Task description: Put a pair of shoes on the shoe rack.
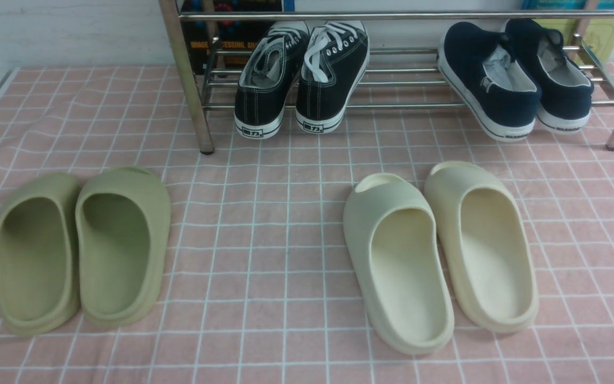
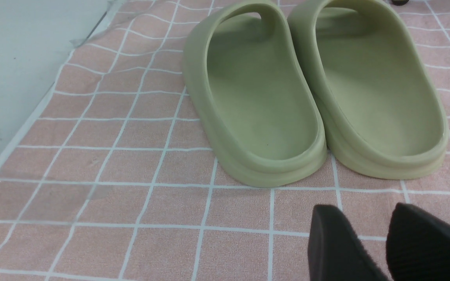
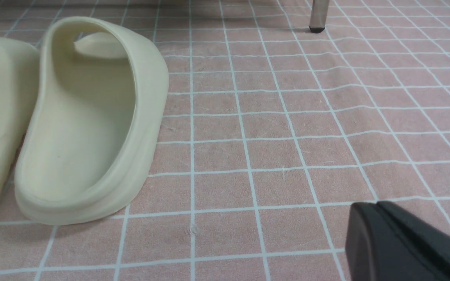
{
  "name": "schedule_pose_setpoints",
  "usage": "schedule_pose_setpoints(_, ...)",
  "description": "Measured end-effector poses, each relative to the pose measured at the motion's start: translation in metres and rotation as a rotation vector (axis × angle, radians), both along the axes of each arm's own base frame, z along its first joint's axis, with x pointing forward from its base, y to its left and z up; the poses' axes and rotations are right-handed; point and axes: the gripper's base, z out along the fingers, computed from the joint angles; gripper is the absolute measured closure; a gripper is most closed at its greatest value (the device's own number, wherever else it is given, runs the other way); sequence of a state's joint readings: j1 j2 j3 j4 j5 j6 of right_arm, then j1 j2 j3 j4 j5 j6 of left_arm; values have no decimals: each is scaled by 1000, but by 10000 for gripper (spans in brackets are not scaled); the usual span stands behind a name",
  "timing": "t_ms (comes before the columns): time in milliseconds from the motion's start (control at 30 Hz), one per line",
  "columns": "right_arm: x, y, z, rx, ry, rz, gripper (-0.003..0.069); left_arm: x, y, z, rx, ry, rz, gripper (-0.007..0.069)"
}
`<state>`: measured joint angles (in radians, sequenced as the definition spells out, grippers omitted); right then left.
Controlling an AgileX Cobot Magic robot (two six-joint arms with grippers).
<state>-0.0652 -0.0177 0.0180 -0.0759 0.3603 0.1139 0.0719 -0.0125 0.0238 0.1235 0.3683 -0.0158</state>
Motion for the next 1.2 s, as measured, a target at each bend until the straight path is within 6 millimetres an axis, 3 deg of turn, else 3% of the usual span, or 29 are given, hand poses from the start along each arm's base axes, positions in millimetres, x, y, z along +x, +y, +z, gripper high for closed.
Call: schedule_pose_setpoints(1200, 0, 0, 0, 1, 1, 0, 656, 0, 0, 0, 1, 0, 0, 385)
